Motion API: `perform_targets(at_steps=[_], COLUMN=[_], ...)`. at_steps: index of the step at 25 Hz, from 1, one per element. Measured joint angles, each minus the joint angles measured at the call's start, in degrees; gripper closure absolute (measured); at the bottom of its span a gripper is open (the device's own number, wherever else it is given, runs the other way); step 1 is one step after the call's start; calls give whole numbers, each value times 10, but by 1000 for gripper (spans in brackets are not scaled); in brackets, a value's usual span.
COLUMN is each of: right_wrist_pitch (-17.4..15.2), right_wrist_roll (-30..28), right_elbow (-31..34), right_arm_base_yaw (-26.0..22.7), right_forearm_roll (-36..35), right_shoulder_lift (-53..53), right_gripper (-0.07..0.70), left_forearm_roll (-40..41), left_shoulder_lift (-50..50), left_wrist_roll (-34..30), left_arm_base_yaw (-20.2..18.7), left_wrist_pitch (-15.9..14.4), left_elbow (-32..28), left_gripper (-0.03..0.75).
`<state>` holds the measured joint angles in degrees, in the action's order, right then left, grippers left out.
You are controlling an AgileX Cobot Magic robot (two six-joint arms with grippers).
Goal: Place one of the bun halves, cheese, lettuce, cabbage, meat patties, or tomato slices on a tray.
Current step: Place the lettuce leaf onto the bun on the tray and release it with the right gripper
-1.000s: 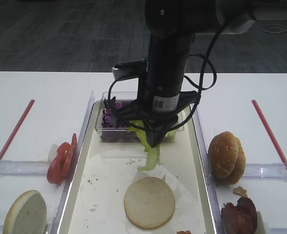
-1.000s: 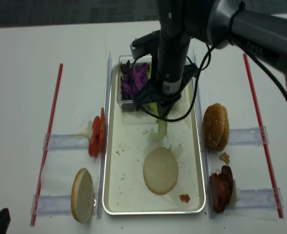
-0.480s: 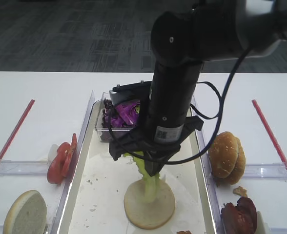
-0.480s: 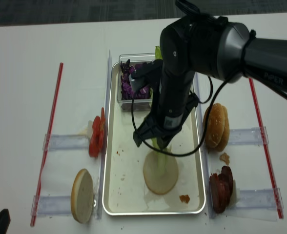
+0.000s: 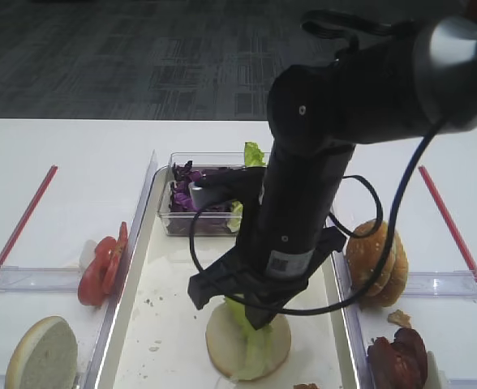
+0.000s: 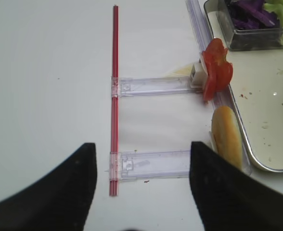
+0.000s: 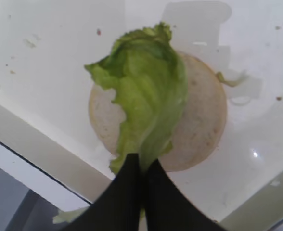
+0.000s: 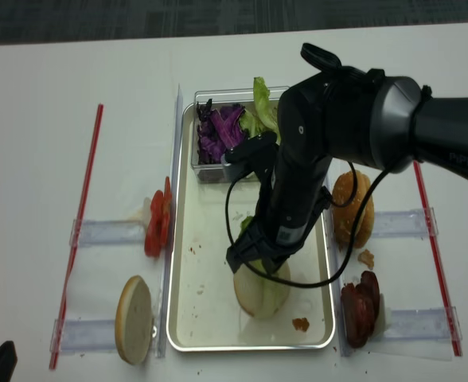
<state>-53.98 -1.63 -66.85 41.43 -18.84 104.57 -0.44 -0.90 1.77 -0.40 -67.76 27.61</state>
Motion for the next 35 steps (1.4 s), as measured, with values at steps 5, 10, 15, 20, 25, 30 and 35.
perform_targets(at_steps=[5,10,15,20,25,30,35], right_wrist_pitch=[25,28,28,27,28,27,27], right_wrist_roll=[-1,13,16,16,16,16,16], right_elbow=[2,2,2,2,2,3,3], right_arm_base_yaw=[30,33,33,33,33,33,33], right_forearm_roll=[1,23,30,33,35,35,34], right_shoulder_lift=[-1,-1,-1,11,14,29,31], right_gripper=[573,573,573,573,573,573,573], left_forearm_roll=[0,0,0,0,0,0,0], left_shoulder_lift=[0,0,0,0,0,0,0], left_wrist_roll=[0,0,0,0,0,0,0], left_arm_base_yaw=[0,0,0,0,0,0,0], left_wrist_pitch=[0,0,0,0,0,0,0], left_elbow=[0,0,0,0,0,0,0], left_gripper=[315,315,315,315,315,315,315])
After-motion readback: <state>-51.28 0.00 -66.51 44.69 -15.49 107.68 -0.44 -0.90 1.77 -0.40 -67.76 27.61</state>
